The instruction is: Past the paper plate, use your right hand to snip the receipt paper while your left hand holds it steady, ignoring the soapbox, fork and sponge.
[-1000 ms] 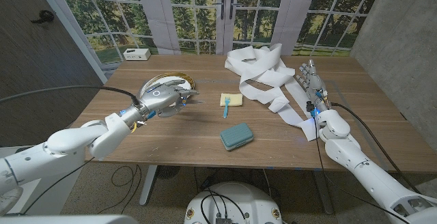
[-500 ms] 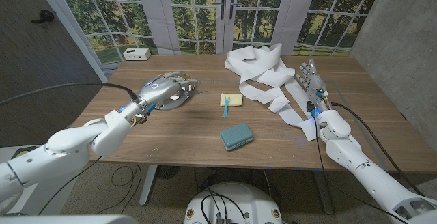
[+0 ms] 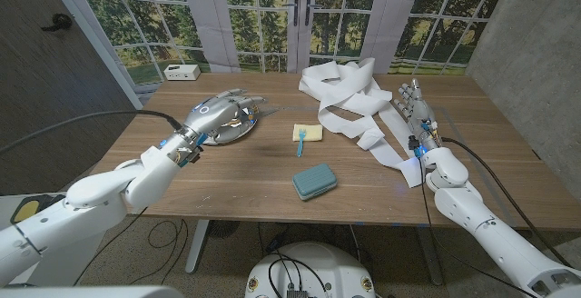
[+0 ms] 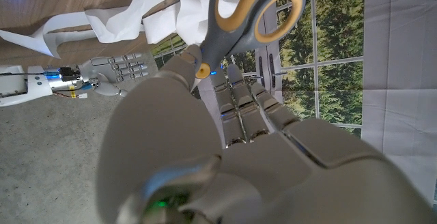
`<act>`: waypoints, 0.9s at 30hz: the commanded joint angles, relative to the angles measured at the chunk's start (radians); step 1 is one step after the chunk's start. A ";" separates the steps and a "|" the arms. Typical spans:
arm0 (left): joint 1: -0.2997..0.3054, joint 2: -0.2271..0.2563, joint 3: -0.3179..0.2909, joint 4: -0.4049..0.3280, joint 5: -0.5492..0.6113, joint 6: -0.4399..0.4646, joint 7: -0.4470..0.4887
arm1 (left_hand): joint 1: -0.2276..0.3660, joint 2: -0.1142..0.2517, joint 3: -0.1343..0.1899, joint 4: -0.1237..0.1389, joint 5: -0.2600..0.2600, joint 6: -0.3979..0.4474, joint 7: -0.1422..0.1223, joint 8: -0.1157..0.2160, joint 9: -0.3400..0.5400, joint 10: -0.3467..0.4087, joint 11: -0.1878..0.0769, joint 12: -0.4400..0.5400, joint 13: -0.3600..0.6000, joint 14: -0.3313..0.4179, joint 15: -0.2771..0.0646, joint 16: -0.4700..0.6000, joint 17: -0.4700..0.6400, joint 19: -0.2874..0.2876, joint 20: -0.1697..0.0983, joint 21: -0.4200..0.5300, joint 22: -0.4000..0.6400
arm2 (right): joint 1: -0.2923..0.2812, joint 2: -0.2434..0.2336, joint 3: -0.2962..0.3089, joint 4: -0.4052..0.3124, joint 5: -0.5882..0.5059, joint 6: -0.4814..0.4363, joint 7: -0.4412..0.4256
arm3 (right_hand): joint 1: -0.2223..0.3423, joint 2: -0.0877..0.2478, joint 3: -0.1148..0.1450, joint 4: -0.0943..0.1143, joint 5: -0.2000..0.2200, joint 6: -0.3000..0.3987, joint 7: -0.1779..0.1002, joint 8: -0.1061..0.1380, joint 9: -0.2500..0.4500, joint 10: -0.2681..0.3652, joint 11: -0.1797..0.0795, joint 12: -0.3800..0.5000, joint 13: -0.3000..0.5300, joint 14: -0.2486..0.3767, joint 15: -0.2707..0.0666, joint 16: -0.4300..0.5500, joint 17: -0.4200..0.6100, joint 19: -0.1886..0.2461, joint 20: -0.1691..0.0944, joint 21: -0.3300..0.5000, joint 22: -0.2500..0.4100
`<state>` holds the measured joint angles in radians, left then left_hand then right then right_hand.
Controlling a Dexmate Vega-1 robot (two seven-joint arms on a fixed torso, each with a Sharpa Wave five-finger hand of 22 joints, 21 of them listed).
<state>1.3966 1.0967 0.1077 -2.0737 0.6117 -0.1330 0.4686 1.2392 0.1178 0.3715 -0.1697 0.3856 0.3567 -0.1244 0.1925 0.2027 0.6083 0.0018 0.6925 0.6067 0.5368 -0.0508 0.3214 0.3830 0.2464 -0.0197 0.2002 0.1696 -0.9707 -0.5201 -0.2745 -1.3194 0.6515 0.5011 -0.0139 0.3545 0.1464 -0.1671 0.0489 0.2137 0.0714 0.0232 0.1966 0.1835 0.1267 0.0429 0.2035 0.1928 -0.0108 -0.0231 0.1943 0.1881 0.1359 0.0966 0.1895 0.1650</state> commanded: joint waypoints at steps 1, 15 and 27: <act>0.015 -0.117 0.007 0.034 0.030 -0.040 0.091 | 0.010 0.002 -0.002 0.000 0.000 0.007 0.006 -0.002 0.002 0.194 -0.200 0.007 0.001 -0.004 -0.185 -0.001 0.005 -0.001 0.001 0.000 0.006 | -0.047 -0.037 0.009 -0.102 -0.009 -0.044 -0.029 | 0.006 -0.004 0.001 0.000 -0.006 0.005 -0.002 -0.002 0.004 0.007 -0.004 -0.002 0.004 -0.001 0.007 0.002 0.003 0.000 0.006 0.000 0.006; -0.010 -0.234 0.080 0.061 0.060 -0.092 0.215 | 0.014 0.003 -0.010 0.001 -0.003 0.017 0.013 0.000 0.002 0.193 -0.199 0.012 -0.008 -0.004 -0.185 -0.003 0.013 -0.003 0.004 -0.002 0.006 | -0.092 -0.057 0.018 -0.172 -0.017 -0.059 -0.053 | 0.007 -0.005 0.004 0.000 -0.007 0.008 -0.003 0.000 0.004 0.015 -0.005 0.000 0.004 -0.001 0.006 0.002 0.003 -0.002 0.009 -0.001 0.006; -0.067 -0.341 0.151 0.101 0.023 -0.119 0.283 | 0.019 0.004 -0.015 0.001 -0.004 0.026 0.016 0.002 0.002 0.195 -0.199 0.018 -0.015 -0.003 -0.186 -0.004 0.020 -0.005 0.005 -0.002 0.005 | -0.125 -0.067 0.027 -0.221 -0.015 -0.069 -0.067 | 0.009 -0.006 0.006 -0.002 -0.007 0.009 -0.002 0.000 0.004 0.014 -0.006 0.000 0.004 0.000 0.004 0.003 0.003 -0.002 0.008 -0.001 0.006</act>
<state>1.3697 0.8421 0.2000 -2.0044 0.6500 -0.2254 0.6892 1.2431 0.1216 0.3632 -0.1696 0.3853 0.3749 -0.1070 0.1925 0.2026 0.6082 0.0016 0.7037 0.5901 0.5376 -0.0501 0.3173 0.3969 0.2464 -0.0198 0.2001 0.1696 -1.0633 -0.5757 -0.2576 -1.4932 0.6355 0.4409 -0.0649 0.3550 0.1459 -0.1639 0.0457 0.2060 0.0714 0.0231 0.1966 0.1835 0.1341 0.0356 0.2035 0.1927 -0.0145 -0.0195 0.1943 0.1881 0.1303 0.1021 0.1895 0.1650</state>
